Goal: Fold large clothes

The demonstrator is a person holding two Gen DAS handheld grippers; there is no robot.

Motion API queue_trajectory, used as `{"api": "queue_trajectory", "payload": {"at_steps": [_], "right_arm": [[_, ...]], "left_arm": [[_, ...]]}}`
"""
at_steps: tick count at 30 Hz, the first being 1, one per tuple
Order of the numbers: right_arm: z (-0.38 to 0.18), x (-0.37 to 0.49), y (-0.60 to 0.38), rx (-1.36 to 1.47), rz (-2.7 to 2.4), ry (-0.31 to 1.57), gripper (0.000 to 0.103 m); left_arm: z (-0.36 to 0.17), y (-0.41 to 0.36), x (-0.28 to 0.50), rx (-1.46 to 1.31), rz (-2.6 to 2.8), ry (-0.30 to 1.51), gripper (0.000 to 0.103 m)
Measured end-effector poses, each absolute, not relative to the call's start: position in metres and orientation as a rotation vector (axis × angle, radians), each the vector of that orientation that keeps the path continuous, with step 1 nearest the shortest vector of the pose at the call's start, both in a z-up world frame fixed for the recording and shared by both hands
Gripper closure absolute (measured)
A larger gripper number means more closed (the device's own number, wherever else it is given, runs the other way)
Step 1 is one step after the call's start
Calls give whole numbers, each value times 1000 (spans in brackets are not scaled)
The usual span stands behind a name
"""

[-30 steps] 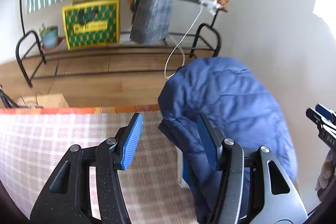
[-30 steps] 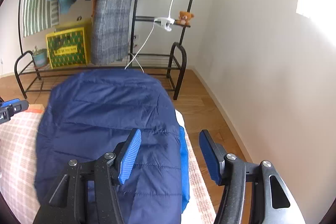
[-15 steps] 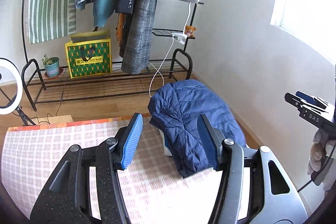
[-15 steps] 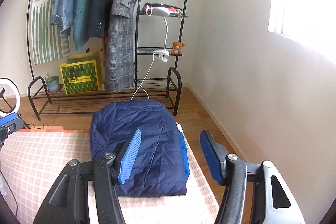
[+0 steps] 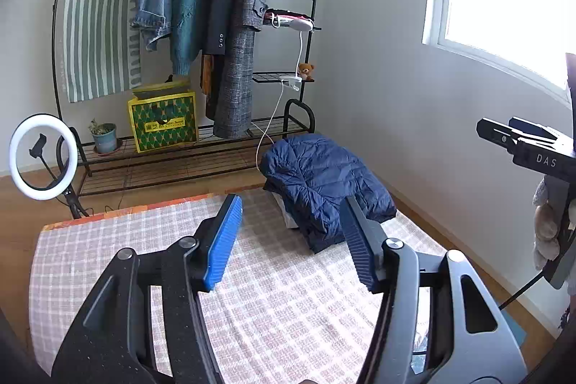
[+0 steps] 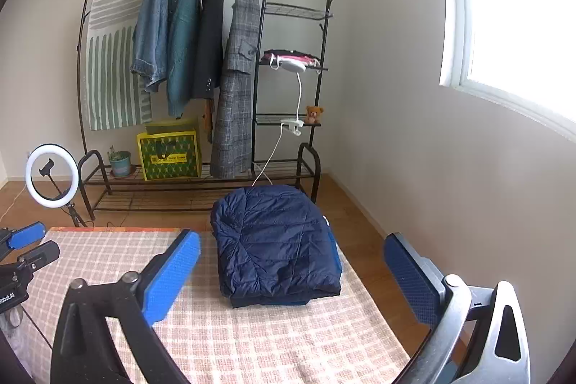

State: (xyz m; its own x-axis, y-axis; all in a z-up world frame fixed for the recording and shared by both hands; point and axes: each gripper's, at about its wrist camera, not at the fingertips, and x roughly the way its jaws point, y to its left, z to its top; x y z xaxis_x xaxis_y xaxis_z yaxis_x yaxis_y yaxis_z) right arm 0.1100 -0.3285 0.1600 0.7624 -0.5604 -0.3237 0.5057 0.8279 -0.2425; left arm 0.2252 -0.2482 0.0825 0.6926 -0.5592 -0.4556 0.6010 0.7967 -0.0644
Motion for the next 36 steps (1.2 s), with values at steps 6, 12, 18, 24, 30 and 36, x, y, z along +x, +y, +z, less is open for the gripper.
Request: {"api": "queue_trajectory", "payload": {"at_steps": [6, 12, 18, 24, 30, 36], "right_arm": [[141, 85, -288, -190, -563, 381, 0], [104, 71, -272, -153, -526, 368, 0], [65, 75, -267, -128, -523, 352, 0], [33, 89, -274, -98, -539, 353, 0], [1, 101, -277, -79, -519, 373, 0], [-15, 103, -281, -86, -534, 337, 0]], "left_arm": [[69, -222, 178, 103, -663, 438, 20], [45, -202, 151, 91, -642, 421, 15], [17, -190, 136, 94, -621, 398, 11], [-2, -183, 144, 75, -596, 420, 10], [-11, -181, 144, 99, -569, 396, 2], [-17, -184, 144, 147, -532, 387, 0]]}}
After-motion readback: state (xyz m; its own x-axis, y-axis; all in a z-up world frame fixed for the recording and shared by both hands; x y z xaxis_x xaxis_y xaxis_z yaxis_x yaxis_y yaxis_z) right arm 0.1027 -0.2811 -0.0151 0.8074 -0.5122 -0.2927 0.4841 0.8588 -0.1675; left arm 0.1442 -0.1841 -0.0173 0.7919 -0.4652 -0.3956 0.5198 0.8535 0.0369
